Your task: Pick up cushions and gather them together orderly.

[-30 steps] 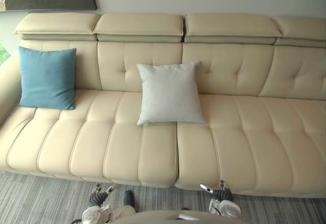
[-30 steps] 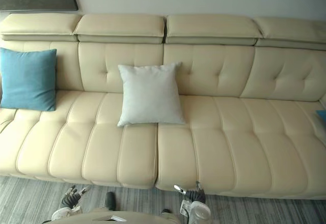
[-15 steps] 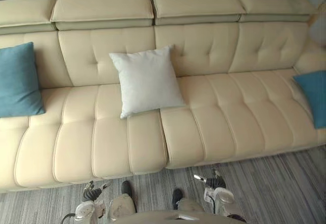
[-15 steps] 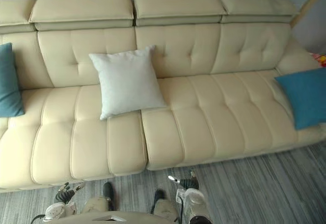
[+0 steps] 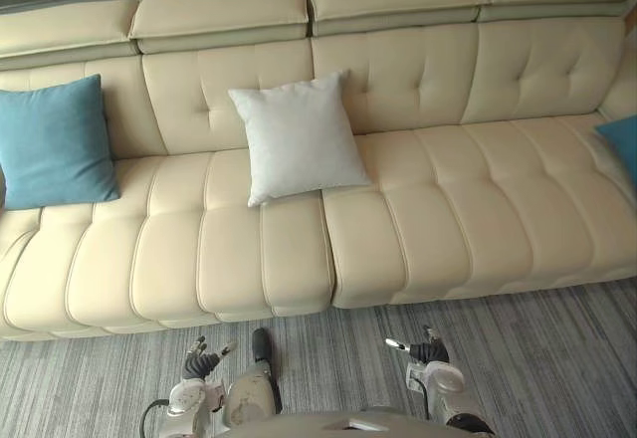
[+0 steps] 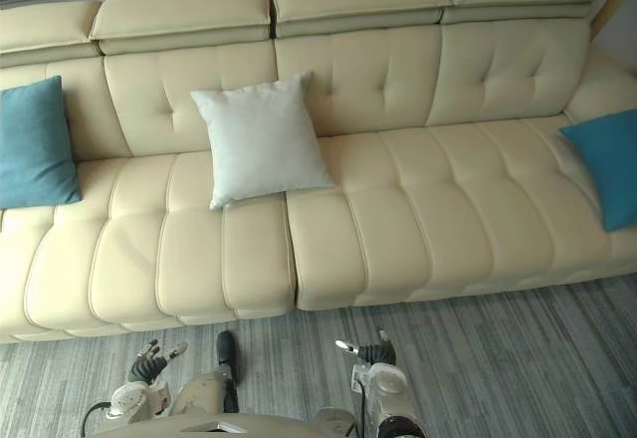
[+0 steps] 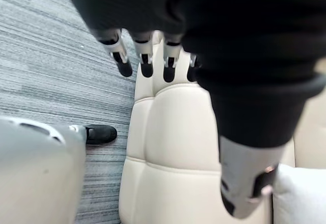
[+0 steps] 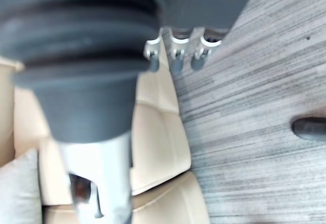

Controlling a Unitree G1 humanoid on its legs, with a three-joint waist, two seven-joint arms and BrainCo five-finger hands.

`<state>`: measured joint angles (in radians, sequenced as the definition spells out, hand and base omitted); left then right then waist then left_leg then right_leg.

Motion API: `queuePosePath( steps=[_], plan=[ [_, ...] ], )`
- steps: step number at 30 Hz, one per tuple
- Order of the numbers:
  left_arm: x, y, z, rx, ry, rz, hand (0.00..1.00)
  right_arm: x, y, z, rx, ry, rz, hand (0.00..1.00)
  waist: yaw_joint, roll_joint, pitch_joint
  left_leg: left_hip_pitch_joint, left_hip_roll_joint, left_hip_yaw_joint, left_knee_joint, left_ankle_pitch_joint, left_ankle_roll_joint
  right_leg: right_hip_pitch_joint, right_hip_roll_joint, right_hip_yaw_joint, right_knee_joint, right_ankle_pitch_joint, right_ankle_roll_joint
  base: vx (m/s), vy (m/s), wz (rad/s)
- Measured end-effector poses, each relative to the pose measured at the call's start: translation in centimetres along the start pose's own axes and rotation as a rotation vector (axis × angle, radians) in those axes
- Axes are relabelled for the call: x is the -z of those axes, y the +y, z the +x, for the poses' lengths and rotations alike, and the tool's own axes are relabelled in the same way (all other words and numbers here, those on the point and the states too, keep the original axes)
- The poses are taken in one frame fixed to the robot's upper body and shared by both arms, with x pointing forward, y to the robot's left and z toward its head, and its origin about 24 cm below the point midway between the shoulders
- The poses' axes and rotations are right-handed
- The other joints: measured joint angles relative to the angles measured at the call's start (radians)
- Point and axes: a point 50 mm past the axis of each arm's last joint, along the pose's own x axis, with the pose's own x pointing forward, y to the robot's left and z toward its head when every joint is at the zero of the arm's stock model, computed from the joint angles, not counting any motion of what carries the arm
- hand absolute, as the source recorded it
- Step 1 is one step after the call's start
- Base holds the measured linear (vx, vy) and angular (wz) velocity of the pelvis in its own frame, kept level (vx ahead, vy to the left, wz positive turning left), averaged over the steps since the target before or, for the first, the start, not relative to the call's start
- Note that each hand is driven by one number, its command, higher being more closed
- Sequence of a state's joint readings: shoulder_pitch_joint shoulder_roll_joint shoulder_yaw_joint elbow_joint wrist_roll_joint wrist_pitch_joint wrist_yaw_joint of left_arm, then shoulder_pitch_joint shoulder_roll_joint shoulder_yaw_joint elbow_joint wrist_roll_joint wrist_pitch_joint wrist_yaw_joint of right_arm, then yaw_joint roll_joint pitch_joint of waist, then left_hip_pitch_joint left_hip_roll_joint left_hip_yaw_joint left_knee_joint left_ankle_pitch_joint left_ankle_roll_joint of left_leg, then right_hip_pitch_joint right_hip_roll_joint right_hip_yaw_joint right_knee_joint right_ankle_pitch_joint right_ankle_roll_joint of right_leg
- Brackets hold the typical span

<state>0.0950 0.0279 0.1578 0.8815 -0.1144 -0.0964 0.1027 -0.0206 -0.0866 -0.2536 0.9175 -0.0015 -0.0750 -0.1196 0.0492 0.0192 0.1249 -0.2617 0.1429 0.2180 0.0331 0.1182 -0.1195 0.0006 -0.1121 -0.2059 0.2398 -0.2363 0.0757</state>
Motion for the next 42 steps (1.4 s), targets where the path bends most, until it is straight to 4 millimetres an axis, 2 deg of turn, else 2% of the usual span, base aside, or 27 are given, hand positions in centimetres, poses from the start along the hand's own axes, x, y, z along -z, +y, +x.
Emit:
queuePosePath(
  steps=[1, 2, 3, 4, 5, 10, 15, 16, 17, 18, 19, 20, 22, 24, 25, 27, 28, 29, 30, 31, 32, 33, 34, 36, 39, 41, 42],
  plan=[
    [0.2, -0.3, -0.1, 0.007, 0.007, -0.003, 0.0, 0.3, -0.2, -0.1, 0.012, 0.012, 0.019, 0.0, -0.002, -0.014, 0.005, -0.038, -0.023, -0.012, 0.153, -0.025, 0.044, -0.028, -0.035, 0.02, 0.004, 0.017, 0.009, -0.2, 0.105, -0.4],
    [0.5, -0.4, -0.2, 0.008, 0.017, -0.009, 0.0, 0.4, -0.6, -0.1, 0.025, 0.014, 0.032, 0.0, -0.002, -0.016, 0.004, -0.047, -0.035, -0.035, 0.271, -0.053, 0.057, -0.041, -0.049, 0.044, 0.007, 0.027, 0.016, -0.22, 0.154, -0.61],
    [0.7, -0.3, -0.2, 0.0, 0.022, -0.021, 0.0, 0.8, -1.0, -0.2, 0.042, 0.024, 0.036, 0.0, -0.004, -0.008, 0.002, -0.034, -0.05, -0.075, 0.389, -0.169, 0.053, -0.053, -0.049, 0.076, 0.007, 0.035, 0.028, -0.15, 0.183, -0.92],
    [0.9, -0.1, -0.3, -0.01, 0.03, -0.033, 0.0, 1.3, -1.3, -0.4, 0.061, 0.043, 0.043, 0.0, -0.004, 0.014, 0.002, 0.01, -0.058, -0.155, 0.405, -0.295, 0.026, -0.071, -0.027, 0.131, 0.009, 0.045, 0.039, -0.13, 0.207, -0.93],
    [1.1, 0.1, -0.4, -0.016, 0.038, -0.036, 0.0, 1.6, -1.3, -0.5, 0.064, 0.051, 0.043, 0.0, -0.003, 0.016, 0.004, 0.021, -0.061, -0.173, 0.398, -0.322, 0.037, -0.076, -0.021, 0.15, 0.01, 0.049, 0.043, -0.1, 0.228, -0.96],
    [1.5, 0.5, -0.3, -0.028, 0.063, -0.031, 0.0, 4.7, 0.4, -1.9, 0.047, 0.149, 0.126, 0.0, -0.03, -0.04, -0.013, 0.051, -0.069, -0.074, 0.364, -0.342, 0.053, -0.08, -0.027, 0.26, -0.09, 0.149, 0.038, -0.06, 0.162, -0.64],
    [1.8, 0.4, -0.1, -0.026, 0.092, -0.019, 0.0, 3.8, 0.9, -1.6, 0.037, 0.128, 0.146, 0.0, -0.022, -0.046, -0.022, 0.111, -0.079, 0.004, 0.282, -0.342, 0.058, -0.124, 0.002, 0.36, -0.164, 0.268, 0.014, -0.01, 0.075, -1.18],
    [1.6, 0.2, 0.0, -0.021, 0.091, -0.018, 0.0, 3.2, 1.2, -1.3, 0.026, 0.11, 0.144, 0.0, -0.019, -0.041, -0.019, 0.118, -0.064, 0.042, 0.264, -0.332, 0.07, -0.152, 0.016, 0.356, -0.18, 0.312, 0.011, -0.01, -0.014, -1.67],
    [1.7, 0.2, 0.0, -0.019, 0.1, -0.008, 0.0, 2.5, 1.4, -1.0, 0.019, 0.093, 0.142, 0.0, -0.019, -0.03, -0.015, 0.125, -0.035, 0.113, 0.235, -0.306, 0.085, -0.18, 0.036, 0.294, -0.215, 0.375, -0.019, -0.01, -0.056, -1.57],
    [1.6, 0.0, 0.1, -0.014, 0.099, -0.007, 0.0, 2.3, 1.4, -0.9, 0.017, 0.088, 0.141, 0.0, -0.021, -0.025, -0.014, 0.128, -0.024, 0.143, 0.224, -0.294, 0.089, -0.185, 0.038, 0.247, -0.223, 0.381, -0.036, 0.0, -0.1, -1.54],
    [1.3, -0.2, 0.2, -0.008, 0.092, 0.002, 0.0, 1.7, 1.5, -0.7, 0.014, 0.074, 0.14, 0.0, -0.026, -0.02, -0.01, 0.14, -0.007, 0.209, 0.2, -0.275, 0.088, -0.215, 0.02, 0.047, -0.188, 0.333, -0.097, 0.04, -0.097, -1.36],
    [1.0, -0.3, 0.3, -0.003, 0.088, 0.012, 0.0, 1.7, 1.0, -0.6, 0.025, 0.073, 0.133, 0.0, -0.031, -0.001, 0.002, 0.171, 0.009, 0.27, 0.183, -0.261, 0.08, -0.226, -0.025, -0.159, -0.132, 0.287, -0.131, 0.06, -0.07, -1.4],
    [1.2, -0.2, 0.2, -0.002, 0.093, 0.027, 0.0, 1.9, 0.8, -0.7, 0.031, 0.082, 0.128, 0.0, -0.034, 0.005, 0.005, 0.216, 0.018, 0.328, 0.172, -0.254, 0.065, -0.217, -0.071, -0.352, -0.076, 0.28, -0.137, 0.08, -0.08, -1.16],
    [1.2, 0.0, 0.3, -0.003, 0.094, 0.039, 0.0, 2.4, 0.1, -0.7, 0.046, 0.092, 0.115, 0.0, -0.054, 0.023, 0.004, 0.249, 0.023, 0.321, 0.138, -0.248, 0.049, -0.211, -0.036, -0.332, -0.08, 0.283, -0.116, 0.08, -0.193, -0.93],
    [1.3, -0.3, 0.3, 0.009, 0.097, 0.047, 0.0, 2.7, -0.5, -0.7, 0.058, 0.111, 0.104, 0.0, -0.048, 0.029, 0.006, 0.273, 0.031, 0.307, 0.106, -0.258, 0.035, -0.218, -0.003, -0.275, -0.087, 0.269, -0.111, 0.08, -0.229, -1.01],
    [1.6, -0.2, 0.2, 0.01, 0.108, 0.06, 0.0, 2.8, -0.9, -0.7, 0.068, 0.112, 0.098, 0.0, -0.044, 0.042, 0.001, 0.308, 0.062, 0.324, 0.123, -0.293, 0.001, -0.245, 0.034, -0.227, -0.039, 0.206, -0.112, 0.07, -0.156, -1.13],
    [1.6, -0.2, 0.2, 0.01, 0.112, 0.063, 0.0, 3.0, -1.1, -0.8, 0.073, 0.116, 0.097, 0.0, -0.052, 0.044, 0.001, 0.313, 0.092, 0.346, 0.166, -0.338, 0.008, -0.256, 0.052, -0.229, 0.008, 0.165, -0.114, 0.07, -0.173, -1.09],
    [1.9, -0.3, 0.1, 0.013, 0.119, 0.061, 0.0, 3.5, -1.6, -1.0, 0.082, 0.127, 0.093, 0.0, -0.052, 0.052, 0.003, 0.306, 0.16, 0.357, 0.275, -0.419, 0.006, -0.257, 0.071, -0.23, 0.093, 0.119, -0.135, 0.11, -0.166, -0.8],
    [2.0, -0.2, 0.0, 0.011, 0.122, 0.06, 0.0, 3.6, -1.7, -1.1, 0.085, 0.124, 0.095, 0.0, -0.052, 0.046, 0.007, 0.311, 0.179, 0.355, 0.352, -0.43, 0.013, -0.26, 0.069, -0.217, 0.122, 0.098, -0.14, 0.14, -0.149, -0.96],
    [2.4, -0.2, -0.1, 0.013, 0.136, 0.061, 0.0, 3.7, -1.7, -1.1, 0.085, 0.129, 0.083, 0.0, -0.044, 0.04, 0.021, 0.274, 0.241, 0.312, 0.564, -0.41, 0.082, -0.247, 0.093, -0.177, 0.167, 0.058, -0.156, 0.14, -0.131, -0.93],
    [2.3, -0.2, -0.2, 0.013, 0.127, 0.04, 0.0, 4.0, -1.8, -1.3, 0.088, 0.136, 0.08, 0.0, -0.033, 0.043, 0.024, 0.225, 0.257, 0.244, 0.692, -0.346, 0.163, -0.233, 0.109, -0.153, 0.162, 0.051, -0.158, 0.17, -0.201, -1.14],
    [1.9, 0.0, -0.1, 0.013, 0.107, 0.046, 0.0, 4.1, -1.4, -1.4, 0.08, 0.139, 0.081, 0.0, -0.02, 0.021, 0.023, 0.169, 0.254, 0.152, 0.809, -0.283, 0.158, -0.204, 0.119, -0.108, 0.149, 0.047, -0.165, 0.21, -0.154, -1.09],
    [1.7, -0.3, -0.1, 0.018, 0.098, 0.043, 0.0, 3.9, -1.5, -1.4, 0.084, 0.131, 0.086, 0.0, -0.017, 0.026, 0.03, 0.106, 0.21, 0.063, 0.901, -0.345, 0.099, -0.178, 0.13, -0.061, 0.14, 0.04, -0.179, 0.22, -0.094, -0.95],
    [1.5, -0.6, -0.1, 0.027, 0.086, 0.033, 0.0, 3.8, -1.5, -1.3, 0.083, 0.132, 0.092, 0.0, -0.013, 0.041, 0.034, 0.027, 0.13, 0.008, 0.899, -0.398, 0.093, -0.162, 0.139, -0.017, 0.112, 0.04, -0.187, 0.21, 0.015, -0.8],
    [0.9, -0.9, -0.2, 0.035, 0.049, 0.019, 0.0, 3.8, -1.0, -1.1, 0.073, 0.149, 0.103, 0.0, 0.011, 0.052, 0.044, -0.084, 0.022, 0.0, 0.655, -0.401, 0.082, -0.109, 0.16, 0.058, 0.033, 0.042, -0.191, 0.26, 0.036, -0.81],
    [0.7, -1.0, -0.2, 0.036, 0.037, 0.016, 0.0, 3.7, -1.0, -1.1, 0.081, 0.15, 0.133, 0.0, 0.026, 0.055, 0.043, -0.088, -0.034, -0.03, 0.309, -0.313, 0.043, -0.067, 0.174, 0.103, -0.016, 0.036, -0.178, 0.35, 0.07, -0.71],
    [0.7, -0.9, -0.2, 0.034, 0.033, 0.015, 0.0, 3.5, -0.9, -1.0, 0.081, 0.145, 0.142, 0.0, 0.043, 0.06, 0.041, -0.087, -0.037, -0.041, 0.173, -0.258, 0.034, -0.052, 0.194, 0.135, -0.04, 0.034, -0.174, 0.28, 0.083, -0.82]
  ],
)
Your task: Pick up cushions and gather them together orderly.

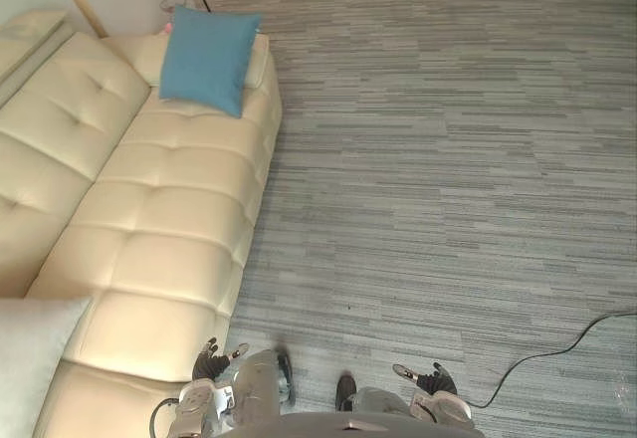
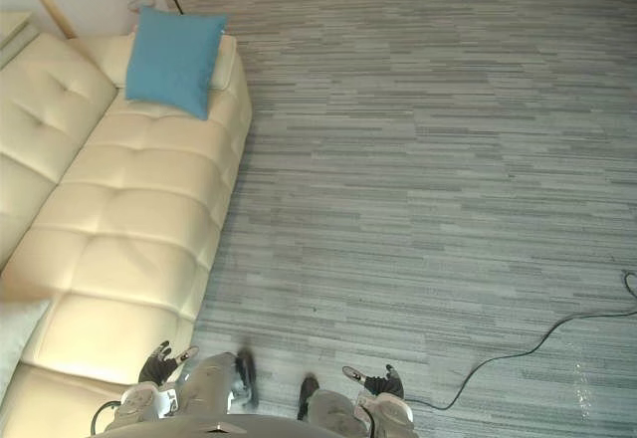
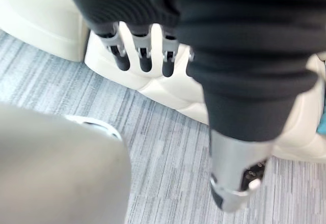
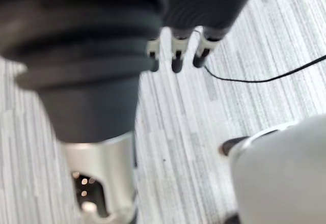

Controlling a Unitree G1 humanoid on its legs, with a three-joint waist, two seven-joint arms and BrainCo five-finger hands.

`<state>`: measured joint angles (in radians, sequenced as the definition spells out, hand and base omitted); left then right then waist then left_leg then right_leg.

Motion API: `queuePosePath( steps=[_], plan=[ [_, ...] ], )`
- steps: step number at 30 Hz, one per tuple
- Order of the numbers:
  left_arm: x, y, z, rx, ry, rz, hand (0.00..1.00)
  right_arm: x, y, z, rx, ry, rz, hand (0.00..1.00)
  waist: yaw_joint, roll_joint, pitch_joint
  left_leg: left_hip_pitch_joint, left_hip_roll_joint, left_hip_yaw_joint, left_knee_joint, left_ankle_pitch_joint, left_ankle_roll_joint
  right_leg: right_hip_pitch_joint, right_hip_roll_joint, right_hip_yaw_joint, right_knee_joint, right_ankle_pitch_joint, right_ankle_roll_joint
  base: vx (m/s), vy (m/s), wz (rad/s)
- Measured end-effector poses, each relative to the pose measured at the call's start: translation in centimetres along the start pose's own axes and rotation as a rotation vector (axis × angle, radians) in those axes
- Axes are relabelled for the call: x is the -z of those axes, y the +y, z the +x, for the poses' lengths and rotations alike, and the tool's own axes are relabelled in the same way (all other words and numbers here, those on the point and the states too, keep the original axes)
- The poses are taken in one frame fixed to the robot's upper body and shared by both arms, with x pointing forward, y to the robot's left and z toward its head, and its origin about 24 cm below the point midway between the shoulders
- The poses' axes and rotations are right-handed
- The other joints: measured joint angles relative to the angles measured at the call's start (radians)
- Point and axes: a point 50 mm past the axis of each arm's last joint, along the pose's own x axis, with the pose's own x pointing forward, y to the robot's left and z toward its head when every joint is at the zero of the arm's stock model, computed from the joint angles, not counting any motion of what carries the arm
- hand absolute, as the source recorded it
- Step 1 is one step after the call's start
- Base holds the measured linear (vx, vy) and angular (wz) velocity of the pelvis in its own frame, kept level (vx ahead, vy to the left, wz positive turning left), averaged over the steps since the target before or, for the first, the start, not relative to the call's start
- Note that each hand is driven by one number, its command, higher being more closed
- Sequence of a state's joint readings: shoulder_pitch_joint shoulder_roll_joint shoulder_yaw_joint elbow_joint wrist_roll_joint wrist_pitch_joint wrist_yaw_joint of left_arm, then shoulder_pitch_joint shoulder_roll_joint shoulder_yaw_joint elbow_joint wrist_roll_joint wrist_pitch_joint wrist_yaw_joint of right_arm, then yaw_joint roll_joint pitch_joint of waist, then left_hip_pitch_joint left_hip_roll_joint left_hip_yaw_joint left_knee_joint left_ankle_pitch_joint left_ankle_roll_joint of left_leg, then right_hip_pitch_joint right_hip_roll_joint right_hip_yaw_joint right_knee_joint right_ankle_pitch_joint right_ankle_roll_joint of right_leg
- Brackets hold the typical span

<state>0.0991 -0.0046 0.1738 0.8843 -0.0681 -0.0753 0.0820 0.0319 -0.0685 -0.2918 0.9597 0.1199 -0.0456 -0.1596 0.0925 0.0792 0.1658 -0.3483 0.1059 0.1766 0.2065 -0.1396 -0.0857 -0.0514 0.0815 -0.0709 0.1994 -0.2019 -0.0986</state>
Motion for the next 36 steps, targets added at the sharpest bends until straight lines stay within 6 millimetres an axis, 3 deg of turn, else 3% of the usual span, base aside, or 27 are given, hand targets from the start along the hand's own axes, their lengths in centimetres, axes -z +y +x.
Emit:
queuePosePath(
  steps=[1, 2, 3, 4, 5, 6, 7, 8, 9, 10, 11, 12, 14, 17, 18, 19, 20, 21, 23, 24, 26, 28, 29, 32, 34, 35, 36],
  plan=[
    [0.0, 0.1, 0.0, -0.002, -0.002, 0.0, 0.0, -0.1, 0.2, 0.0, -0.003, -0.002, 0.002, 0.0, 0.007, 0.001, -0.001, -0.007, -0.001, -0.01, -0.028, 0.029, 0.008, 0.007, 0.007, 0.013, -0.009, -0.002, 0.005, 0.43, 0.157, -1.11],
    [-0.1, 0.5, 0.1, -0.018, -0.002, -0.007, 0.0, -0.3, 0.6, 0.0, -0.01, -0.005, 0.009, 0.0, 0.022, -0.016, -0.009, -0.017, -0.01, -0.043, -0.036, 0.126, 0.037, 0.018, 0.009, 0.063, -0.012, -0.02, 0.025, 0.58, 0.207, -0.95],
    [0.0, 1.0, 0.1, -0.034, 0.004, -0.012, 0.0, -0.3, 0.9, 0.0, -0.018, -0.007, 0.013, 0.0, 0.021, -0.025, -0.027, -0.026, -0.028, -0.053, -0.011, 0.16, 0.077, 0.014, -0.002, 0.092, 0.005, -0.049, 0.039, 0.51, 0.178, -0.85],
    [0.0, 1.3, 0.1, -0.043, 0.007, -0.016, 0.0, -0.3, 1.0, 0.0, -0.02, -0.007, 0.014, 0.0, 0.018, -0.035, -0.029, -0.028, -0.035, -0.051, 0.01, 0.166, 0.089, 0.01, -0.012, 0.101, 0.03, -0.07, 0.048, 0.46, 0.153, -0.49],
    [0.0, 1.9, 0.1, -0.061, 0.003, -0.027, 0.0, 0.4, 1.0, -0.2, -0.018, 0.015, 0.018, 0.0, 0.016, -0.075, -0.032, -0.023, -0.062, -0.026, 0.064, 0.124, 0.102, -0.001, -0.049, 0.125, 0.086, -0.12, 0.082, 0.62, 0.167, -0.41],
    [0.2, 2.5, 0.1, -0.08, 0.014, -0.024, 0.0, 1.0, 0.8, -0.3, -0.011, 0.033, 0.032, 0.0, 0.013, -0.106, -0.049, -0.012, -0.093, 0.002, 0.126, 0.052, 0.119, -0.034, -0.09, 0.143, 0.228, -0.162, 0.153, 0.75, 0.208, -0.37],
    [0.3, 2.7, 0.1, -0.084, 0.019, -0.021, 0.0, 1.1, 0.7, -0.4, -0.008, 0.038, 0.042, 0.0, 0.012, -0.11, -0.048, 0.003, -0.098, 0.017, 0.158, 0.018, 0.126, -0.052, -0.101, 0.151, 0.313, -0.166, 0.18, 0.63, 0.159, -0.23],
    [0.5, 2.9, 0.1, -0.091, 0.03, -0.017, 0.0, 1.4, 0.6, -0.4, -0.003, 0.046, 0.05, 0.0, 0.008, -0.11, -0.046, 0.04, -0.106, 0.028, 0.199, -0.036, 0.135, -0.094, -0.11, 0.164, 0.492, -0.145, 0.254, 0.6, 0.146, -0.15],
    [0.9, 3.1, 0.1, -0.097, 0.053, 0.001, 0.0, 1.8, 0.7, -0.5, -0.007, 0.06, 0.048, 0.0, -0.004, -0.11, -0.04, 0.121, -0.12, 0.025, 0.221, -0.108, 0.147, -0.163, -0.129, 0.161, 0.757, -0.044, 0.334, 0.61, 0.124, -0.05],
    [1.0, 3.1, 0.1, -0.098, 0.059, 0.005, 0.0, 1.9, 0.8, -0.5, -0.009, 0.065, 0.046, 0.0, -0.015, -0.107, -0.034, 0.162, -0.127, 0.019, 0.226, -0.132, 0.151, -0.18, -0.146, 0.135, 0.84, -0.037, 0.309, 0.71, 0.117, 0.09],
    [1.3, 2.8, 0.0, -0.092, 0.073, 0.014, 0.0, 1.8, 0.4, -0.5, -0.004, 0.057, 0.039, 0.0, -0.03, -0.093, -0.026, 0.257, -0.126, 0.008, 0.214, -0.183, 0.155, -0.22, -0.193, 0.043, 0.953, -0.052, 0.206, 0.59, 0.061, 0.09],
    [1.6, 2.7, -0.1, -0.086, 0.08, 0.019, 0.0, 1.3, 0.5, -0.4, -0.008, 0.035, 0.038, 0.0, -0.038, -0.074, -0.026, 0.327, -0.12, -0.002, 0.176, -0.213, 0.15, -0.275, -0.219, -0.025, 0.965, -0.076, 0.155, 0.69, 0.039, 0.07],
    [1.5, 2.3, -0.1, -0.075, 0.079, 0.023, 0.0, 0.4, 0.7, -0.4, -0.019, -0.007, 0.044, 0.0, -0.051, -0.072, -0.023, 0.404, -0.1, -0.02, 0.131, -0.245, 0.139, -0.349, -0.235, -0.099, 0.902, -0.102, 0.135, 0.59, -0.022, 0.13],
    [1.5, 1.5, 0.0, -0.063, 0.088, 0.014, 0.0, -0.5, 0.6, -0.2, -0.021, -0.045, 0.045, 0.0, -0.074, -0.058, -0.014, 0.546, -0.029, -0.047, 0.032, -0.253, 0.13, -0.448, -0.207, -0.187, 0.546, -0.074, 0.127, 0.67, -0.132, 0.37],
    [1.5, 1.2, 0.1, -0.064, 0.093, 0.007, 0.0, -0.6, 0.5, -0.2, -0.017, -0.048, 0.042, 0.0, -0.087, -0.064, -0.011, 0.576, -0.012, -0.084, 0.014, -0.249, 0.123, -0.459, -0.181, -0.165, 0.295, 0.03, 0.151, 0.71, -0.23, 0.75],
    [1.6, 1.2, 0.1, -0.073, 0.104, 0.007, 0.0, -0.3, 0.3, -0.2, -0.012, -0.033, 0.038, 0.0, -0.095, -0.074, -0.007, 0.611, -0.013, -0.122, -0.001, -0.245, 0.116, -0.437, -0.172, -0.122, 0.132, 0.217, 0.162, 0.73, -0.252, 0.78],
    [2.0, 1.1, 0.1, -0.072, 0.119, 0.005, 0.0, 0.0, 0.1, -0.2, -0.007, -0.021, 0.039, 0.0, -0.1, -0.081, -0.011, 0.632, -0.001, -0.152, -0.005, -0.238, 0.106, -0.411, -0.164, -0.104, 0.11, 0.344, 0.121, 0.75, -0.286, 0.46],
    [1.9, -0.1, 0.2, -0.047, 0.128, -0.006, 0.0, -0.8, -0.2, 0.1, 0.006, -0.036, 0.051, 0.0, -0.09, -0.042, 0.008, 0.633, 0.021, -0.177, 0.006, -0.205, 0.101, -0.405, -0.15, -0.11, 0.166, 0.277, 0.119, 0.71, -0.264, 0.51],
    [2.0, -0.4, 0.1, -0.057, 0.126, -0.043, 0.0, -0.4, -1.6, 0.0, 0.069, -0.024, 0.115, 0.0, -0.103, -0.026, 0.024, 0.641, -0.004, -0.275, 0.088, -0.091, 0.074, -0.398, -0.2, -0.111, 0.399, 0.12, 0.088, 0.72, -0.252, 0.7],
    [2.2, -0.4, 0.0, -0.064, 0.13, -0.056, 0.0, -0.2, -1.9, 0.0, 0.075, -0.02, 0.112, 0.0, -0.103, -0.017, 0.02, 0.628, 0.001, -0.286, 0.152, -0.062, 0.057, -0.376, -0.199, -0.119, 0.422, 0.089, 0.086, 0.78, -0.239, 0.75],
    [2.5, -0.4, -0.2, -0.079, 0.133, -0.106, 0.0, -0.1, -2.1, -0.2, 0.071, -0.03, 0.088, 0.0, -0.096, 0.018, 0.011, 0.411, 0.057, -0.273, 0.625, 0.136, -0.041, -0.226, -0.182, -0.169, 0.345, -0.019, 0.094, 0.72, -0.16, 0.57],
    [1.9, -0.4, -0.1, -0.08, 0.107, -0.13, 0.0, -0.2, -1.1, -0.1, 0.047, -0.027, 0.09, 0.0, -0.066, 0.03, 0.02, 0.234, 0.157, -0.148, 0.947, 0.07, 0.013, -0.131, -0.148, -0.189, 0.293, -0.044, 0.086, 0.48, -0.04, 0.18],
    [1.2, -0.3, 0.0, -0.082, 0.077, -0.131, 0.0, 0.2, -0.8, -0.2, 0.04, -0.014, 0.099, 0.0, -0.051, 0.015, 0.03, 0.168, 0.179, -0.076, 1.02, 0.016, 0.05, -0.047, -0.152, -0.2, 0.245, -0.05, 0.091, 0.46, -0.025, 0.23],
    [0.3, 0.2, 0.1, -0.089, 0.037, -0.136, 0.0, 0.5, -0.2, -0.4, 0.022, -0.006, 0.086, 0.0, -0.041, -0.014, 0.031, 0.05, 0.165, 0.03, 0.969, -0.064, 0.074, 0.093, -0.189, -0.24, 0.137, -0.058, 0.13, 0.41, 0.055, 0.46],
    [-0.4, 0.2, 0.3, -0.083, 0.008, -0.12, 0.0, 0.7, 0.1, -0.5, 0.015, 0.003, 0.086, 0.0, -0.036, -0.022, 0.032, -0.033, 0.137, 0.145, 0.666, -0.105, 0.075, 0.204, -0.231, -0.299, 0.038, -0.06, 0.192, 0.48, 0.181, 0.69],
    [-0.3, 0.1, 0.2, -0.075, 0.008, -0.107, 0.0, 0.7, -0.1, -0.4, 0.02, 0.004, 0.088, 0.0, -0.037, -0.019, 0.03, -0.036, 0.114, 0.199, 0.454, -0.075, 0.075, 0.244, -0.242, -0.325, 0.014, -0.068, 0.214, 0.51, 0.219, 0.6],
    [-0.1, 0.1, 0.2, -0.068, 0.017, -0.101, 0.0, 0.8, -0.3, -0.4, 0.026, 0.007, 0.087, 0.0, -0.032, -0.012, 0.025, -0.024, 0.092, 0.228, 0.277, 0.067, 0.135, 0.274, -0.237, -0.333, -0.001, -0.084, 0.235, 0.55, 0.217, 0.52]
  ],
)
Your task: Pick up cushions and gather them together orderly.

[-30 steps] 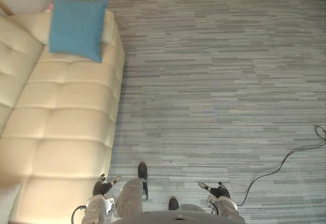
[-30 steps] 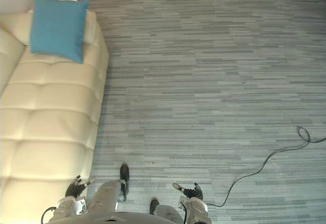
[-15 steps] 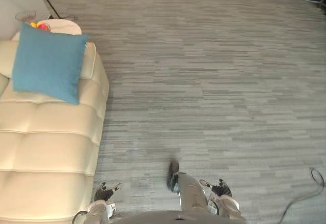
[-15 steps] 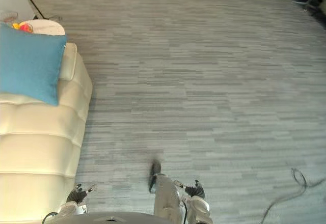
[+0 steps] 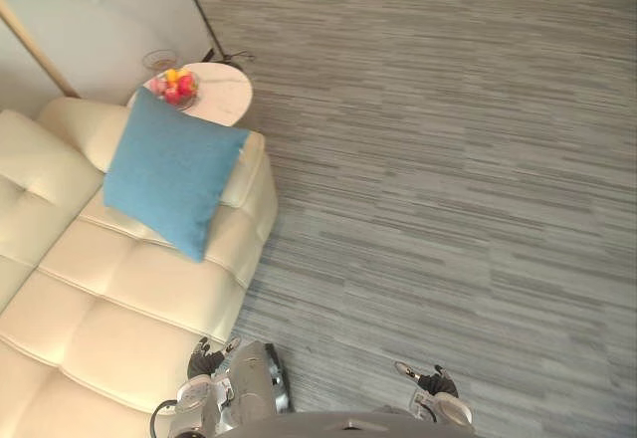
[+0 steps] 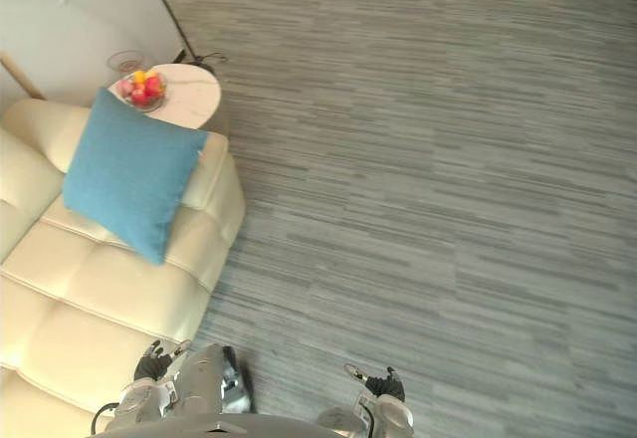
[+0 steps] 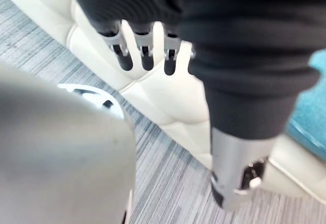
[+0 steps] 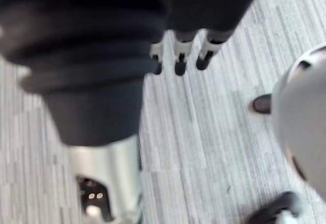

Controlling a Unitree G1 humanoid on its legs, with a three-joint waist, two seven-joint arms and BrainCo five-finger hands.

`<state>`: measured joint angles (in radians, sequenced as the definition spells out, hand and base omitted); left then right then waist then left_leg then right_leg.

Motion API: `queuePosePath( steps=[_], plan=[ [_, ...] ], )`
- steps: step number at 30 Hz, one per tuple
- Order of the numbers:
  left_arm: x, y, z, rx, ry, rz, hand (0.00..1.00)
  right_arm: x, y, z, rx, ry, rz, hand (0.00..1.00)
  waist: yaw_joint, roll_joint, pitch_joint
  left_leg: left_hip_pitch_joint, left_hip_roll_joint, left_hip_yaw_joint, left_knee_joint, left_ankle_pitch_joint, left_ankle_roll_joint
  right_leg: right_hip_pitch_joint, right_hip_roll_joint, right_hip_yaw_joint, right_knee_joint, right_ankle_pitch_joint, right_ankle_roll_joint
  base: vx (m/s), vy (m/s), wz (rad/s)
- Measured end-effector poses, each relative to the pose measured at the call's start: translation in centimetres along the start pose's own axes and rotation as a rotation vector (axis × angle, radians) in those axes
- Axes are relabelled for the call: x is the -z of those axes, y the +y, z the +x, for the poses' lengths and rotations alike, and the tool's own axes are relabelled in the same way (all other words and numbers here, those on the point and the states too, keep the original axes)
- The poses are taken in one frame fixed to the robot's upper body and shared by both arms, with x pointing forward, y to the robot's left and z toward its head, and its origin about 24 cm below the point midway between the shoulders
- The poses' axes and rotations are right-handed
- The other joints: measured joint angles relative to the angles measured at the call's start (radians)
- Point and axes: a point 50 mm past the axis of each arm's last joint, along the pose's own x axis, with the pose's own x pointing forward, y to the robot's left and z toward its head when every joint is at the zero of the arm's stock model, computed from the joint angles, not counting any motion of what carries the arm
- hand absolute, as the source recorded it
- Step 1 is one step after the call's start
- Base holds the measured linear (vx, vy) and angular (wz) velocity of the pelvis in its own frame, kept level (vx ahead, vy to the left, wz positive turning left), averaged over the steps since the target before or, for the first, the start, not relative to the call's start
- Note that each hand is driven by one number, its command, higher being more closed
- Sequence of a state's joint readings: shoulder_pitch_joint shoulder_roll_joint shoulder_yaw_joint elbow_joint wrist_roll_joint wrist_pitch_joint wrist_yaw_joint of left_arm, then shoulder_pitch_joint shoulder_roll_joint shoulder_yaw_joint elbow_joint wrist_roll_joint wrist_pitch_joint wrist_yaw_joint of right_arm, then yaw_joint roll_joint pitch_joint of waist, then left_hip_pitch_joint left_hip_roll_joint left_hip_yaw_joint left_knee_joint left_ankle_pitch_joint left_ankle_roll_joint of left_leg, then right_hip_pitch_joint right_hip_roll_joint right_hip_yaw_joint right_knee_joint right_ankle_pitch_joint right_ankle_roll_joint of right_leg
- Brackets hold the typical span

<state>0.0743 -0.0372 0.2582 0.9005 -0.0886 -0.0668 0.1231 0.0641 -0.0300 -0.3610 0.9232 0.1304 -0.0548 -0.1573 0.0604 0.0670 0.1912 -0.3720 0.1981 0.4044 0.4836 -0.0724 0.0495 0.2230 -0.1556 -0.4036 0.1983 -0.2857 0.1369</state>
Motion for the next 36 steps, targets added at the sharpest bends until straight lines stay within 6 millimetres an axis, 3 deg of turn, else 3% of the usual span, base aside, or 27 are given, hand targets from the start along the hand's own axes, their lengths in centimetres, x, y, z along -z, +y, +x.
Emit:
queuePosePath(
  steps=[1, 2, 3, 4, 5, 6, 7, 8, 9, 10, 11, 12, 15, 16, 18, 19, 20, 21, 22, 23, 25, 27, 28, 29, 31, 33, 36],
  plan=[
    [-0.4, 0.1, 0.2, 0.0, -0.009, -0.005, 0.0, 0.1, 0.3, 0.0, -0.007, 0.01, 0.002, 0.0, 0.006, -0.023, -0.002, 0.016, -0.04, 0.008, -0.01, -0.012, 0.027, 0.015, -0.024, 0.01, -0.009, -0.008, 0.007, 0.54, 0.197, 0.59],
    [-0.8, 0.2, 0.3, 0.001, -0.022, 0.023, 0.0, 0.1, 1.4, 0.1, -0.034, 0.024, -0.012, 0.0, 0.003, -0.054, -0.01, 0.018, -0.083, 0.005, -0.046, -0.02, 0.038, 0.016, -0.031, 0.039, -0.047, 0.048, -0.053, 0.53, 0.199, 0.41],
    [-0.9, 0.5, 0.4, -0.002, -0.023, 0.023, 0.0, -0.3, 1.9, 0.2, -0.046, 0.02, -0.012, 0.0, 0.007, -0.06, -0.009, 0.016, -0.086, 0.003, -0.038, -0.031, 0.041, 0.017, -0.029, 0.051, -0.054, 0.079, -0.055, 0.51, 0.226, 0.43],
    [-1.1, 0.9, 0.5, -0.016, -0.028, 0.01, 0.0, -0.8, 2.5, 0.3, -0.061, 0.006, -0.013, 0.0, 0.024, -0.066, -0.012, 0.007, -0.085, -0.016, 0.024, -0.086, 0.058, 0.023, -0.032, 0.088, -0.023, 0.132, -0.01, 0.4, 0.192, 0.21],
    [-1.1, 1.0, 0.5, -0.019, -0.025, 0.008, 0.0, -0.9, 2.5, 0.3, -0.061, 0.005, -0.015, 0.0, 0.026, -0.068, -0.015, 0.012, -0.088, -0.021, 0.043, -0.105, 0.063, 0.021, -0.038, 0.1, 0.013, 0.138, 0.0, 0.5, 0.231, 0.38],
    [-0.9, 1.1, 0.5, -0.024, -0.017, 0.003, 0.0, -0.9, 2.4, 0.3, -0.061, 0.003, -0.024, 0.0, 0.027, -0.075, -0.017, 0.042, -0.104, -0.03, 0.051, -0.144, 0.06, 0.006, -0.059, 0.131, 0.123, 0.149, 0.018, 0.48, 0.217, 0.57],
    [-0.4, 1.4, 0.5, -0.031, 0.007, 0.013, 0.0, -0.7, 2.4, 0.3, -0.063, 0.007, -0.034, 0.0, 0.017, -0.085, -0.021, 0.1, -0.139, -0.057, 0.031, -0.181, 0.056, -0.072, -0.1, 0.18, 0.376, 0.203, 0.078, 0.47, 0.202, 0.62],
    [-0.2, 1.5, 0.5, -0.033, 0.017, 0.018, 0.0, -0.5, 2.4, 0.2, -0.063, 0.012, -0.035, 0.0, 0.012, -0.09, -0.023, 0.122, -0.152, -0.071, 0.02, -0.187, 0.054, -0.108, -0.108, 0.203, 0.486, 0.209, 0.087, 0.42, 0.128, 0.76],
    [0.1, 1.9, 0.5, -0.04, 0.034, 0.032, 0.0, -0.2, 2.3, 0.2, -0.064, 0.023, -0.045, 0.0, 0.001, -0.096, -0.023, 0.168, -0.172, -0.094, -0.001, -0.194, 0.056, -0.169, -0.117, 0.223, 0.66, 0.205, 0.086, 0.42, 0.053, 0.81],
    [0.5, 2.3, 0.4, -0.051, 0.055, 0.041, 0.0, 0.4, 2.0, 0.1, -0.059, 0.042, -0.057, 0.0, -0.008, -0.097, -0.023, 0.24, -0.193, -0.128, -0.044, -0.202, 0.06, -0.246, -0.12, 0.221, 0.824, 0.175, 0.047, 0.47, 0.025, 0.9],
    [0.8, 2.5, 0.3, -0.058, 0.067, 0.04, 0.0, 0.9, 1.5, 0.0, -0.049, 0.052, -0.061, 0.0, -0.007, -0.093, -0.024, 0.292, -0.205, -0.151, -0.082, -0.207, 0.058, -0.304, -0.12, 0.2, 0.879, 0.141, 0.005, 0.38, 0.002, 0.71],
    [1.0, 2.7, 0.3, -0.061, 0.071, 0.04, 0.0, 1.0, 1.3, 0.0, -0.045, 0.053, -0.065, 0.0, -0.008, -0.092, -0.025, 0.313, -0.209, -0.161, -0.098, -0.208, 0.059, -0.331, -0.119, 0.19, 0.884, 0.124, -0.012, 0.33, -0.034, 0.57],
    [1.4, 2.9, 0.1, -0.069, 0.084, 0.031, 0.0, 0.9, 0.5, 0.1, -0.027, 0.048, -0.073, 0.0, -0.015, -0.088, -0.025, 0.401, -0.208, -0.239, -0.148, -0.224, 0.036, -0.44, -0.085, 0.142, 0.703, 0.033, -0.056, 0.33, -0.135, 0.76],
    [1.2, 2.5, 0.2, -0.062, 0.079, 0.022, 0.0, 0.8, 0.4, 0.1, -0.025, 0.043, -0.067, 0.0, -0.018, -0.083, -0.025, 0.432, -0.186, -0.288, -0.157, -0.243, 0.021, -0.473, -0.038, 0.15, 0.526, 0.027, -0.059, 0.35, -0.233, 0.91],
    [1.3, 2.3, 0.2, -0.064, 0.082, 0.012, 0.0, 0.6, 0.5, 0.1, -0.027, 0.036, -0.065, 0.0, -0.019, -0.078, -0.024, 0.448, -0.152, -0.341, -0.168, -0.26, -0.011, -0.49, 0.028, 0.199, 0.284, 0.08, -0.049, 0.3, -0.23, 0.88],
    [1.3, 2.3, 0.2, -0.065, 0.082, 0.009, 0.0, 0.8, 0.5, -0.1, -0.027, 0.038, -0.06, 0.0, -0.018, -0.083, -0.025, 0.465, -0.143, -0.379, -0.182, -0.268, -0.028, -0.494, 0.056, 0.255, 0.129, 0.143, -0.038, 0.4, -0.358, 1.06],
    [1.3, 2.0, 0.2, -0.069, 0.085, -0.003, 0.0, 1.1, 0.3, -0.2, -0.018, 0.043, -0.041, 0.0, -0.021, -0.088, -0.025, 0.485, -0.136, -0.438, -0.191, -0.289, -0.061, -0.49, 0.068, 0.338, -0.016, 0.259, -0.02, 0.61, -0.54, 1.28],
    [1.4, 2.0, 0.1, -0.08, 0.089, -0.021, 0.0, 1.2, 0.2, -0.2, -0.013, 0.047, -0.035, 0.0, -0.021, -0.092, -0.031, 0.506, -0.125, -0.48, -0.193, -0.305, -0.085, -0.463, 0.08, 0.362, -0.017, 0.353, -0.025, 0.48, -0.417, 1.16],
    [1.8, 1.8, 0.0, -0.082, 0.1, -0.035, 0.0, 1.1, -0.1, -0.1, -0.006, 0.044, -0.031, 0.0, -0.021, -0.073, -0.03, 0.513, -0.113, -0.497, -0.199, -0.306, -0.086, -0.462, 0.093, 0.364, 0.01, 0.359, -0.031, 0.38, -0.317, 0.9],
    [2.0, 1.0, -0.1, -0.068, 0.105, -0.054, 0.0, 0.8, -0.6, 0.0, 0.009, 0.036, -0.033, 0.0, -0.016, -0.052, -0.037, 0.523, -0.102, -0.516, -0.212, -0.29, -0.084, -0.483, 0.096, 0.341, 0.091, 0.291, -0.047, 0.34, -0.26, 0.73],
    [2.6, 0.7, -0.4, -0.073, 0.114, -0.085, 0.0, 0.5, -0.8, 0.0, 0.006, 0.022, -0.028, 0.0, -0.007, -0.037, -0.045, 0.546, -0.084, -0.533, -0.202, -0.247, -0.121, -0.497, 0.068, 0.279, 0.279, 0.156, -0.091, 0.44, -0.348, 0.87],
    [2.7, 0.6, -0.5, -0.074, 0.119, -0.099, 0.0, 0.5, -0.7, -0.1, -0.001, 0.016, -0.035, 0.0, -0.01, -0.032, -0.057, 0.5, -0.07, -0.555, -0.097, -0.241, -0.132, -0.471, 0.048, 0.216, 0.318, 0.1, -0.105, 0.36, -0.252, 1.02],
    [2.5, 0.6, -0.4, -0.077, 0.109, -0.115, 0.0, 0.6, -0.7, -0.1, -0.003, 0.019, -0.035, 0.0, -0.011, -0.028, -0.059, 0.431, -0.061, -0.551, 0.028, -0.221, -0.16, -0.442, 0.039, 0.176, 0.313, 0.081, -0.115, 0.36, -0.259, 1.38],
    [2.3, 0.7, -0.4, -0.092, 0.1, -0.159, 0.0, 0.7, -0.4, -0.2, -0.01, 0.023, -0.031, 0.0, -0.006, -0.02, -0.06, 0.326, -0.023, -0.503, 0.223, -0.157, -0.169, -0.389, 0.04, 0.116, 0.284, 0.068, -0.13, 0.26, -0.201, 1.05],
    [2.4, 1.0, -0.5, -0.104, 0.103, -0.171, 0.0, 0.7, -0.1, -0.2, -0.015, 0.02, -0.026, 0.0, 0.002, -0.023, -0.06, 0.273, 0.029, -0.401, 0.305, -0.117, -0.142, -0.34, 0.041, 0.076, 0.258, 0.064, -0.137, 0.2, -0.117, 0.7],
    [2.5, 1.2, -0.5, -0.106, 0.104, -0.157, 0.0, 1.0, -0.3, -0.3, -0.01, 0.03, -0.019, 0.0, -0.005, -0.026, -0.06, 0.267, 0.074, -0.276, 0.275, -0.118, -0.13, -0.271, 0.028, 0.014, 0.202, 0.066, -0.134, 0.19, -0.055, 0.9],
    [2.2, 1.0, -0.4, -0.079, 0.092, -0.098, 0.0, 1.2, -0.6, -0.3, 0.002, 0.04, -0.016, 0.0, -0.013, -0.026, -0.063, 0.271, 0.062, -0.139, 0.012, -0.139, -0.14, -0.24, 0.0, -0.041, 0.168, 0.085, -0.103, 0.13, 0.088, 1.03]
  ],
)
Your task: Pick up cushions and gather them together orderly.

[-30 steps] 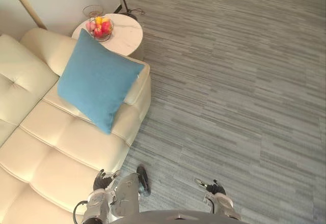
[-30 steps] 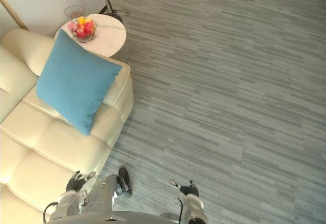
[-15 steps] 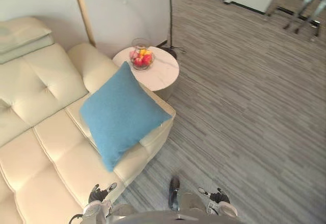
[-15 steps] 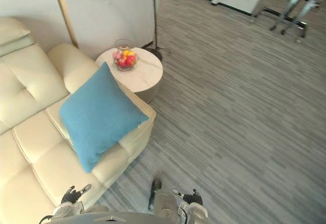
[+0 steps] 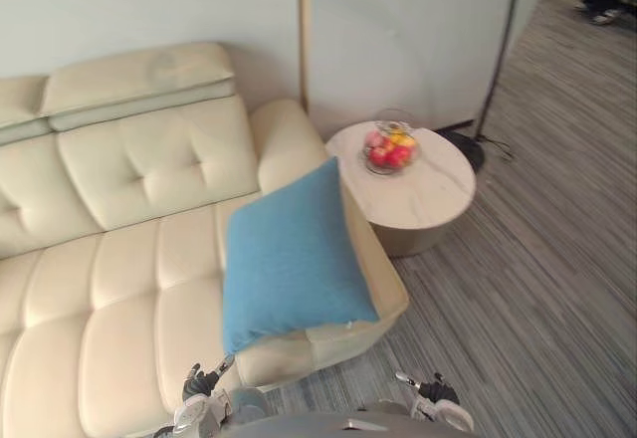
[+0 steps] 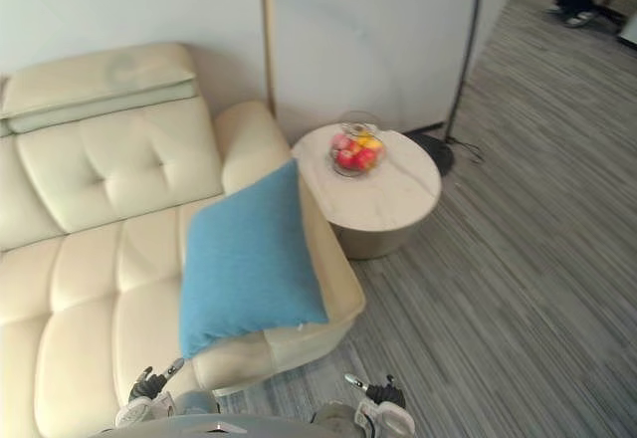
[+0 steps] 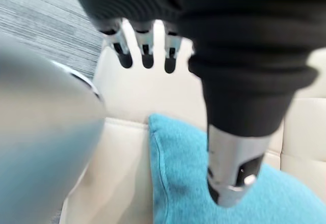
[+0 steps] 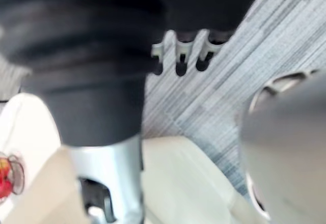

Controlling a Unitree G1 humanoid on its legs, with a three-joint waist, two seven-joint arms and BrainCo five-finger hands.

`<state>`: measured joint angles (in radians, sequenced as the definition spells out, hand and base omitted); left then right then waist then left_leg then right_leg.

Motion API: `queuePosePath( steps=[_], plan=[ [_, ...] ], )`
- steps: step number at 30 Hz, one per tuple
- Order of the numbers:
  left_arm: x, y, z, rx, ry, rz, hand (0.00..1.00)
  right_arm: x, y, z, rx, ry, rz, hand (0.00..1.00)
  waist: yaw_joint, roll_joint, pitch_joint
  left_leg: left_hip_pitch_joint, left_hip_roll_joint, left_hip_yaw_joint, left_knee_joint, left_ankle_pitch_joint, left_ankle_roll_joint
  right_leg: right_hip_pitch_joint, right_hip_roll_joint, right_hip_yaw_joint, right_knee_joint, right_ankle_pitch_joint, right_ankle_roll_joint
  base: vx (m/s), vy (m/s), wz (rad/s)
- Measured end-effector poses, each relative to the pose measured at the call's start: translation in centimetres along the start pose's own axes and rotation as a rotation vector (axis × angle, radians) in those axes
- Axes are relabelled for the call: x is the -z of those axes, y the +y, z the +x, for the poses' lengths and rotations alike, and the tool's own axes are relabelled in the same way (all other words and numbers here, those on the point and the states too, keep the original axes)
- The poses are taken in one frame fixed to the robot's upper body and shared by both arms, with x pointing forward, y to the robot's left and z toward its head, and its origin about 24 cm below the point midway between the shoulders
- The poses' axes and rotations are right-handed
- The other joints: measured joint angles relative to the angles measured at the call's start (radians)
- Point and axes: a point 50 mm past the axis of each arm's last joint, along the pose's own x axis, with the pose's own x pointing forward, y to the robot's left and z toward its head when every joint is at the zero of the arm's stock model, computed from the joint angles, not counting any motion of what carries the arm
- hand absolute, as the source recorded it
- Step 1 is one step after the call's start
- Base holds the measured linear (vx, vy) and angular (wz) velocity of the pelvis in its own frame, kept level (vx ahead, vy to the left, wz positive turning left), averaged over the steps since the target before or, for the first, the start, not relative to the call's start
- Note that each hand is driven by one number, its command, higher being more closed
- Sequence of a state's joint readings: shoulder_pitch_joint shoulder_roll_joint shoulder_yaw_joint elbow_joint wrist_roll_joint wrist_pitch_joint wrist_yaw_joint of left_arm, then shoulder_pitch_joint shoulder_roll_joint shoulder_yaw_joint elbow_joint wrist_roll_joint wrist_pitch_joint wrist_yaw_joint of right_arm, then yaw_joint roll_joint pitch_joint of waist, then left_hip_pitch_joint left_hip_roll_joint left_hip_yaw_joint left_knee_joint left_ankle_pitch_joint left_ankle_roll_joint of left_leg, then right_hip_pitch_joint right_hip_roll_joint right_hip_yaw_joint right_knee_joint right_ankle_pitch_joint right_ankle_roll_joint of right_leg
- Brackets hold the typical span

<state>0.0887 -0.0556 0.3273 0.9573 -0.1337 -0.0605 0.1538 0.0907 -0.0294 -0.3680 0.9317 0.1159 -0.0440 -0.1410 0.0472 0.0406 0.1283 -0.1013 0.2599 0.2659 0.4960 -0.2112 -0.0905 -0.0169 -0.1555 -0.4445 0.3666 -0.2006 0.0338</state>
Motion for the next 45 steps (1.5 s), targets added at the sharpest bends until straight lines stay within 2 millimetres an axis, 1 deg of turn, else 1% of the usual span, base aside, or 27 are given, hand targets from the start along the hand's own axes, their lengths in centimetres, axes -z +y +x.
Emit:
queuePosePath(
  steps=[1, 2, 3, 4, 5, 9, 11, 13, 15, 16, 17, 18, 20, 22, 23, 24, 26, 27, 30, 32, 33, 35, 38, 39, 41, 43, 45],
  plan=[
    [-0.2, 0.1, 0.1, 0.006, -0.001, 0.033, 0.0, 0.1, 0.0, 0.1, 0.003, 0.007, 0.006, 0.0, -0.003, -0.002, -0.007, 0.028, -0.03, 0.018, -0.102, 0.005, -0.007, 0.0, -0.001, -0.003, -0.023, 0.018, 0.015, 0.06, 0.164, 0.78],
    [-0.3, 0.5, 0.2, 0.008, -0.003, 0.08, 0.0, 0.4, 0.8, 0.0, -0.013, 0.029, 0.012, 0.0, -0.005, -0.039, -0.007, 0.065, -0.072, 0.025, -0.206, 0.042, -0.006, 0.002, -0.012, 0.021, -0.065, 0.042, 0.022, 0.07, 0.197, 0.66],
    [-0.4, 0.9, 0.3, 0.002, -0.006, 0.089, 0.0, 0.5, 1.1, 0.0, -0.021, 0.034, 0.017, 0.0, -0.004, -0.053, -0.006, 0.077, -0.09, 0.024, -0.24, 0.062, -0.001, 0.008, -0.016, 0.032, -0.084, 0.054, 0.024, 0.03, 0.17, 0.4],
    [-0.5, 1.5, 0.4, -0.012, -0.003, 0.109, 0.0, 0.8, 1.4, -0.1, -0.025, 0.04, 0.022, 0.0, -0.005, -0.066, -0.009, 0.101, -0.111, 0.017, -0.293, 0.09, 0.006, 0.026, -0.018, 0.047, -0.117, 0.08, 0.021, 0.02, 0.137, 0.16],
    [-0.4, 2.0, 0.4, -0.019, 0.003, 0.13, 0.0, 0.9, 1.1, -0.2, -0.016, 0.046, 0.029, 0.0, -0.012, -0.069, -0.012, 0.131, -0.127, 0.017, -0.327, 0.104, 0.013, 0.048, -0.024, 0.062, -0.136, 0.094, 0.023, 0.02, 0.125, 0.13],
    [0.1, 2.3, 0.4, -0.023, 0.021, 0.148, 0.0, 1.3, 0.6, -0.2, 0.002, 0.055, 0.037, 0.0, -0.027, -0.07, -0.019, 0.174, -0.153, 0.026, -0.385, 0.129, 0.018, 0.075, -0.032, 0.088, -0.179, 0.112, 0.037, -0.03, 0.061, -0.06],
    [0.0, 2.6, 0.5, -0.029, 0.023, 0.151, 0.0, 1.3, 0.3, -0.2, 0.018, 0.056, 0.043, 0.0, -0.035, -0.082, -0.026, 0.182, -0.165, 0.033, -0.432, 0.166, 0.02, 0.07, -0.028, 0.105, -0.208, 0.126, 0.046, -0.09, 0.001, -0.09],
    [0.2, 2.7, 0.4, -0.031, 0.028, 0.152, 0.0, 1.3, -0.2, -0.2, 0.036, 0.054, 0.047, 0.0, -0.042, -0.076, -0.023, 0.202, -0.171, 0.035, -0.476, 0.193, 0.017, 0.072, -0.023, 0.113, -0.22, 0.131, 0.051, -0.12, -0.023, -0.1],
    [0.3, 2.7, 0.4, -0.031, 0.032, 0.151, 0.0, 0.6, -0.5, -0.1, 0.046, 0.026, 0.045, 0.0, -0.045, -0.069, -0.019, 0.229, -0.172, 0.038, -0.528, 0.225, 0.014, 0.074, -0.014, 0.125, -0.227, 0.138, 0.052, -0.15, -0.029, -0.12],
    [0.4, 2.9, 0.4, -0.035, 0.035, 0.149, 0.0, -0.1, -0.9, -0.1, 0.056, -0.007, 0.038, 0.0, -0.047, -0.065, -0.02, 0.244, -0.172, 0.041, -0.562, 0.246, 0.016, 0.073, -0.009, 0.131, -0.234, 0.145, 0.052, -0.23, -0.026, -0.11],
    [0.3, 2.9, 0.4, -0.037, 0.032, 0.146, 0.0, -1.5, -1.4, -0.1, 0.077, -0.071, 0.039, 0.0, -0.051, -0.063, -0.019, 0.248, -0.173, 0.043, -0.581, 0.257, 0.016, 0.066, -0.005, 0.136, -0.244, 0.147, 0.051, -0.24, -0.021, -0.11],
    [0.2, 2.9, 0.4, -0.037, 0.029, 0.144, 0.0, -2.3, -1.6, -0.1, 0.083, -0.101, 0.034, 0.0, -0.052, -0.063, -0.019, 0.246, -0.172, 0.046, -0.581, 0.259, 0.017, 0.063, -0.005, 0.14, -0.247, 0.145, 0.048, -0.23, -0.005, -0.17],
    [0.1, 3.3, 0.3, -0.048, 0.016, 0.129, 0.0, -6.1, -2.2, -0.3, 0.096, -0.261, 0.001, 0.0, -0.053, -0.063, -0.019, 0.242, -0.172, 0.067, -0.582, 0.26, 0.017, 0.051, -0.001, 0.168, -0.255, 0.157, 0.051, -0.14, 0.018, -0.25],
    [-0.5, 4.0, 0.3, -0.069, -0.009, 0.104, 0.0, -10.3, -3.3, -1.2, 0.128, -0.437, -0.043, 0.0, -0.057, -0.063, -0.019, 0.237, -0.176, 0.07, -0.582, 0.258, 0.019, 0.052, 0.007, 0.205, -0.273, 0.169, 0.056, -0.15, 0.028, -0.14],
    [-0.8, 4.2, 0.2, -0.074, -0.029, 0.092, 0.0, -11.7, -3.8, -1.6, 0.145, -0.502, -0.064, 0.0, -0.056, -0.062, -0.02, 0.235, -0.178, 0.071, -0.582, 0.258, 0.019, 0.052, 0.013, 0.221, -0.284, 0.169, 0.057, -0.1, 0.024, -0.07],
    [-1.1, 4.2, 0.2, -0.077, -0.039, 0.084, 0.0, -12.3, -4.0, -1.8, 0.149, -0.524, -0.074, 0.0, -0.056, -0.063, -0.021, 0.232, -0.179, 0.071, -0.582, 0.258, 0.019, 0.052, 0.014, 0.226, -0.289, 0.169, 0.057, -0.05, 0.021, -0.04],
    [-2.2, 4.4, 0.2, -0.083, -0.088, 0.074, 0.0, -14.1, -4.0, -2.5, 0.145, -0.603, -0.081, 0.0, -0.056, -0.063, -0.023, 0.224, -0.181, 0.069, -0.582, 0.258, 0.019, 0.047, 0.022, 0.253, -0.314, 0.17, 0.057, 0.0, 0.0, 0.0],
    [-2.4, 4.4, 0.2, -0.083, -0.096, 0.072, 0.0, -14.4, -3.9, -2.6, 0.143, -0.613, -0.08, 0.0, -0.056, -0.063, -0.023, 0.223, -0.182, 0.069, -0.582, 0.258, 0.019, 0.046, 0.022, 0.257, -0.316, 0.171, 0.056, 0.01, 0.033, -0.07],
    [-4.6, 4.5, 0.1, -0.077, -0.191, 0.061, 0.0, -16.1, -2.4, -3.4, 0.088, -0.694, -0.093, 0.0, -0.055, -0.075, -0.033, 0.21, -0.198, 0.072, -0.582, 0.255, 0.023, 0.032, 0.017, 0.282, -0.331, 0.213, 0.056, 0.02, 0.036, -0.06],
    [-6.0, 4.4, 0.0, -0.069, -0.25, 0.065, 0.0, -17.5, -1.0, -3.9, 0.039, -0.753, -0.108, 0.0, -0.052, -0.077, -0.037, 0.205, -0.201, 0.08, -0.582, 0.255, 0.024, 0.029, 0.017, 0.295, -0.345, 0.223, 0.06, 0.05, 0.028, -0.11],
    [-6.6, 4.2, 0.0, -0.064, -0.273, 0.061, 0.0, -18.1, -0.4, -4.1, 0.017, -0.776, -0.111, 0.0, -0.048, -0.077, -0.037, 0.203, -0.202, 0.083, -0.581, 0.255, 0.024, 0.029, 0.017, 0.296, -0.347, 0.231, 0.053, 0.05, 0.018, -0.1],
    [-7.3, 3.6, 0.0, -0.048, -0.301, 0.048, 0.0, -19.1, 0.7, -4.7, -0.022, -0.822, -0.123, 0.0, -0.044, -0.077, -0.037, 0.195, -0.203, 0.083, -0.581, 0.258, 0.031, 0.027, 0.018, 0.297, -0.352, 0.242, 0.064, 0.08, 0.016, -0.03],
    [-9.1, 1.6, 0.1, 0.012, -0.349, 0.077, 0.0, -21.5, 3.8, -5.7, -0.137, -0.916, -0.183, 0.0, -0.037, -0.079, -0.035, 0.155, -0.206, 0.084, -0.575, 0.265, 0.039, -0.01, 0.02, 0.297, -0.359, 0.255, 0.06, 0.05, 0.004, -0.02],
    [-9.5, 1.1, 0.2, 0.024, -0.36, 0.083, 0.0, -21.9, 4.3, -6.0, -0.154, -0.933, -0.194, 0.0, -0.035, -0.08, -0.034, 0.145, -0.206, 0.085, -0.575, 0.266, 0.041, -0.021, 0.021, 0.297, -0.359, 0.258, 0.058, 0.0, 0.0, 0.0],
    [-11.0, -0.3, 0.2, 0.064, -0.401, 0.101, 0.0, -23.2, 5.8, -6.7, -0.197, -0.98, -0.202, 0.0, -0.031, -0.084, -0.01, 0.119, -0.203, 0.085, -0.574, 0.272, 0.046, -0.044, 0.023, 0.299, -0.361, 0.273, 0.051, -0.02, 0.006, 0.02],
    [-13.7, -2.6, -0.1, 0.116, -0.474, 0.111, 0.0, -24.7, 7.2, -7.7, -0.233, -1.035, -0.204, 0.0, -0.032, -0.09, 0.025, 0.026, -0.192, 0.067, -0.517, 0.266, 0.052, -0.102, 0.023, 0.296, -0.362, 0.308, 0.037, -0.07, 0.026, 0.17],
    [-15.9, -4.4, -0.4, 0.149, -0.528, 0.115, 0.0, -25.7, 8.2, -8.4, -0.257, -1.071, -0.203, 0.0, -0.032, -0.097, 0.061, -0.06, -0.179, 0.055, -0.446, 0.248, 0.059, -0.153, 0.021, 0.296, -0.362, 0.33, 0.035, -0.13, 0.029, 0.17]
  ],
)
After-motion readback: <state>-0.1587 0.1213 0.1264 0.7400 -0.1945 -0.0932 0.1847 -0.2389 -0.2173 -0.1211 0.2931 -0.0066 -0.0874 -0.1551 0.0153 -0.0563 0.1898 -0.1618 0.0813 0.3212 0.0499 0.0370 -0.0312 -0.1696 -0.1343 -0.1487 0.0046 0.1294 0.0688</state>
